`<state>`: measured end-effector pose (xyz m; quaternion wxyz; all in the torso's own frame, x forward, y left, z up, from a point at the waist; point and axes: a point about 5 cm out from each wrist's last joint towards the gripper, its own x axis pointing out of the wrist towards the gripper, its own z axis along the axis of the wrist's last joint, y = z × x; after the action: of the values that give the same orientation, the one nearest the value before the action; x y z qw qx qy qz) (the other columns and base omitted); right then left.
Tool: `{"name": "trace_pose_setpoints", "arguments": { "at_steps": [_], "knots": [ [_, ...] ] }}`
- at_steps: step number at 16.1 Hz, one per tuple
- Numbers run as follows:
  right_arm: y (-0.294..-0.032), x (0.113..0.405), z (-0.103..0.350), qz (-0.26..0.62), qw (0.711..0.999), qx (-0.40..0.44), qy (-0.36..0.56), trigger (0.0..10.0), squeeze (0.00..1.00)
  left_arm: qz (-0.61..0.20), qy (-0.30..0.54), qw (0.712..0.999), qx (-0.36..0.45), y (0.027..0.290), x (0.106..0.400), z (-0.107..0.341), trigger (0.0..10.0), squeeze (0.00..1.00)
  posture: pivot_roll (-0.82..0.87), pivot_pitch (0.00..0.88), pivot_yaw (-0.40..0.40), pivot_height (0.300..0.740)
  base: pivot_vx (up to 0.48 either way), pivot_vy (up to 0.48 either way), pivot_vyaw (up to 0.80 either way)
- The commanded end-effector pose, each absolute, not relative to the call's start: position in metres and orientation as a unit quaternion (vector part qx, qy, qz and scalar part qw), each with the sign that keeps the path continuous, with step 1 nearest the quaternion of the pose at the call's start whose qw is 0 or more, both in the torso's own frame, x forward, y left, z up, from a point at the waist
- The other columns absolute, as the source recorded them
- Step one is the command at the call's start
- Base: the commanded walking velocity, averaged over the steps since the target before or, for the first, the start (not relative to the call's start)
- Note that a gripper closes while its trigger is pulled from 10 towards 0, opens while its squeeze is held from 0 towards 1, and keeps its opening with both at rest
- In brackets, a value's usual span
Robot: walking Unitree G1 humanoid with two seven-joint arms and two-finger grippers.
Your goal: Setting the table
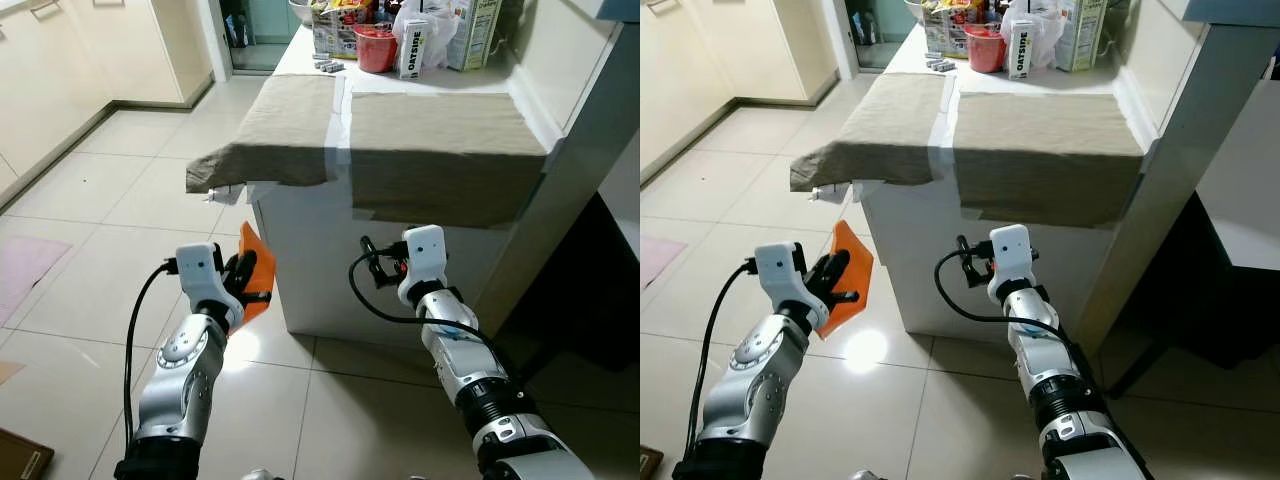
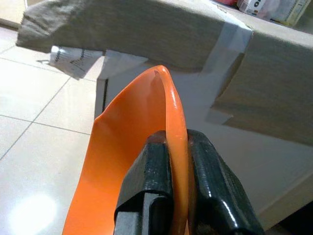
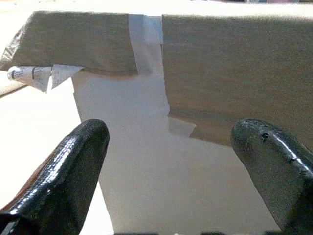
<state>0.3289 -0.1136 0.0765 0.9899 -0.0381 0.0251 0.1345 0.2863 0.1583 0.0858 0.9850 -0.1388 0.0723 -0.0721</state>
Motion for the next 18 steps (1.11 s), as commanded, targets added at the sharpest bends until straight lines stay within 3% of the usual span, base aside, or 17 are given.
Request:
{"name": "trace_pose_setpoints", "arguments": {
  "at_steps": [1, 18],
  "knots": [
    [-0.1129, 0.3316, 0.0797, 0.138, 0.989, -0.047, 0.019, 10.0, 0.00, -0.088, 0.027, 0.986, -0.141, 0.1555, 0.2894, 0.1038, 0.0, 0.00, -0.08, 0.000, 0.071, 0.736, 0.000, -0.480, 0.00],
    [-0.1136, 0.3313, 0.0758, 0.137, 0.989, -0.051, 0.024, 10.0, 0.00, -0.125, 0.008, 0.985, -0.117, 0.1461, 0.2928, 0.1106, 0.0, 0.00, -0.09, 0.000, 0.080, 0.736, 0.000, -0.480, 0.00]
  ]
}}
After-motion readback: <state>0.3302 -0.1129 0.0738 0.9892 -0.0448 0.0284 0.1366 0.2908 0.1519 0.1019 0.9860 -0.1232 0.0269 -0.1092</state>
